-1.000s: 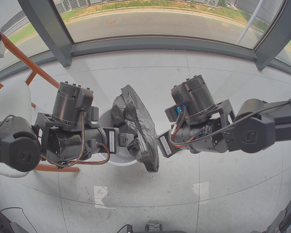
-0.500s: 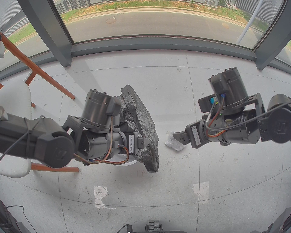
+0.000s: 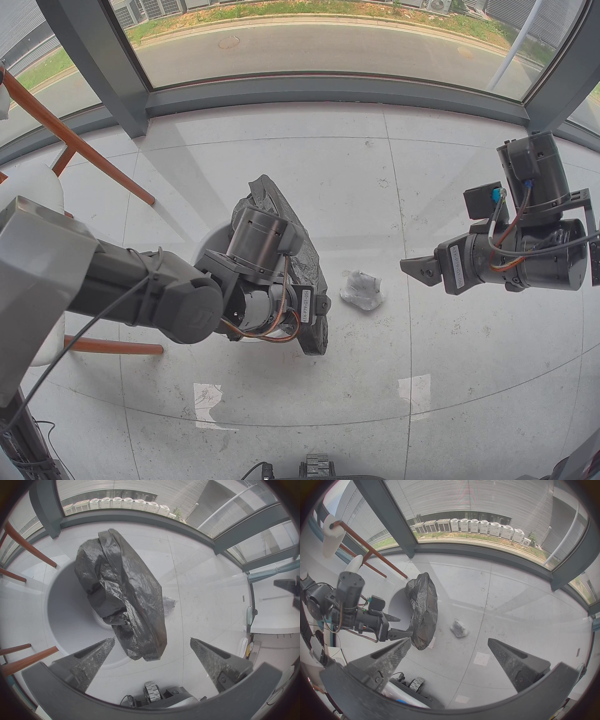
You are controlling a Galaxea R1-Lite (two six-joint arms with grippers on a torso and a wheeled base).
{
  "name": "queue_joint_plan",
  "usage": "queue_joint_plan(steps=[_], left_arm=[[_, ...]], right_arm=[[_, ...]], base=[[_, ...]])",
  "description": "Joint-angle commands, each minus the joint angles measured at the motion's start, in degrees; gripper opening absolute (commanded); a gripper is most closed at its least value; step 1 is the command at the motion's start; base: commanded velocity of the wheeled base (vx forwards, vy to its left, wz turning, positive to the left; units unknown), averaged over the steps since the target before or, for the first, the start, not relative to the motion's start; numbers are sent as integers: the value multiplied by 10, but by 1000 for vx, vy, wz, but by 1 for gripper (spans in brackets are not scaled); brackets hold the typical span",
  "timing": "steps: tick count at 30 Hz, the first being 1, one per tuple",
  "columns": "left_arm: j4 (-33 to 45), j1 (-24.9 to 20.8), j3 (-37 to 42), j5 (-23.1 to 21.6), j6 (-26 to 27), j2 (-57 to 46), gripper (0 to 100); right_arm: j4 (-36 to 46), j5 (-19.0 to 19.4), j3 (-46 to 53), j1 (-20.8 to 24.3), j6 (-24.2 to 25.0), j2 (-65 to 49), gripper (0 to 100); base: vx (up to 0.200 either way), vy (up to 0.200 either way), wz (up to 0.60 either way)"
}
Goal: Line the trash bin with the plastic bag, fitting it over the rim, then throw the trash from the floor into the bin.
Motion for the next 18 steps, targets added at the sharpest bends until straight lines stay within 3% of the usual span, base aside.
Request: queue_joint_plan(steps=[1, 18], left_arm=[[0, 3, -21, 3, 0, 37, 100], [2, 57, -159, 46, -2, 118, 100]], right_arm=[[1, -1, 3, -8, 0, -15, 100], [2, 0, 19, -11, 1, -18, 100]], base=[[0, 0, 0], [0, 0, 0]])
